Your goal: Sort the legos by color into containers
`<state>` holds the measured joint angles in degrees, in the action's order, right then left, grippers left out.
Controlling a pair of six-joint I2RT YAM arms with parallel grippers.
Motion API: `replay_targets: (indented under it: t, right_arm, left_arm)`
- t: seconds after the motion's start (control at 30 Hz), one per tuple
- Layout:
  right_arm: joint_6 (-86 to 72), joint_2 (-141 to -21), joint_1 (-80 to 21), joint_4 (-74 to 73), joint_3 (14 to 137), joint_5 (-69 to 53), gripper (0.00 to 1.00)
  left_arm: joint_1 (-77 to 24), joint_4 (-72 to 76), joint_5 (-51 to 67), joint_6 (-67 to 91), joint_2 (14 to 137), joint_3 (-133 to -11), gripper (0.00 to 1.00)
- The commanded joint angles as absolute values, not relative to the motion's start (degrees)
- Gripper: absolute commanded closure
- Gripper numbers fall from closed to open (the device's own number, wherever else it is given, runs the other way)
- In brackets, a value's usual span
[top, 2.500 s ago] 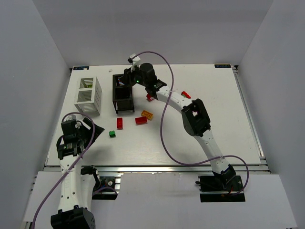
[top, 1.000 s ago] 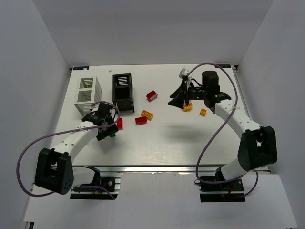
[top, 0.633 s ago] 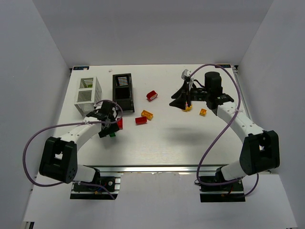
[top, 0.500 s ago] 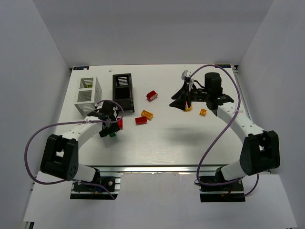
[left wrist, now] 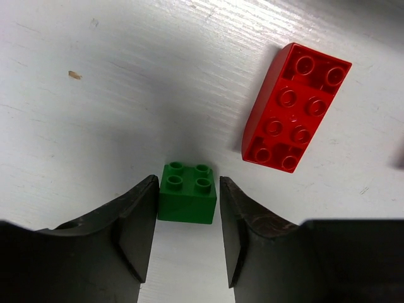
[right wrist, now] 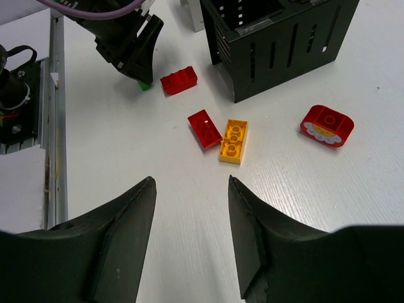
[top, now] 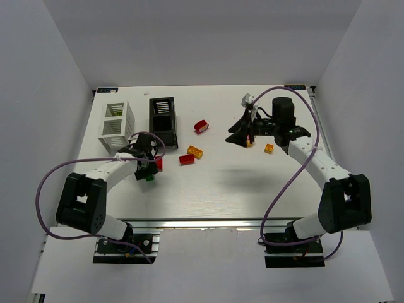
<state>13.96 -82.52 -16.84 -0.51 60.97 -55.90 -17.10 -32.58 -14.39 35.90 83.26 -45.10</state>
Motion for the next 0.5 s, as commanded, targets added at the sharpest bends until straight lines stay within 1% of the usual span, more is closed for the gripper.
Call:
replay_targets:
  t: [0.0,0.1,0.2,0.23,0.33,0.37,0.47]
  right_arm:
    - [13.97,-80.07,-16.44,0.09,60.38,-57.13,0.45]
    - [13.89,-79.8,-16.26,0.09,60.03,-57.13,0.45]
    - [13.89,-79.72,-16.17,0.09,59.85,-57.13,0.45]
    - [13.8,-79.63,-16.08,0.09,59.85,-57.13,0.45]
    - [13.71,-79.54,-16.08,0.09,59.77,-57.22,0.45]
    - [13.71,-79.45,-16.0,0.09,59.77,-57.22,0.45]
    - [13.89,-79.28,-16.0,0.09,59.59,-57.48,0.48]
  left_arm:
    - [-17.4,-30.94,-14.24,35.24,83.32,-44.56,0.47]
    - [-17.4,-30.76,-14.15,35.16,83.5,-44.3,0.49]
    - [-17.4,-30.76,-14.24,35.07,83.5,-44.21,0.56]
    - [-17.4,-30.76,-14.15,35.07,83.41,-44.21,0.61]
    - [-17.49,-30.94,-13.8,34.89,82.36,-44.3,0.68]
    - [-17.4,-31.11,-13.45,34.89,82.01,-44.47,0.73]
    - [-17.4,-32.08,-11.08,35.24,78.07,-45.17,0.81]
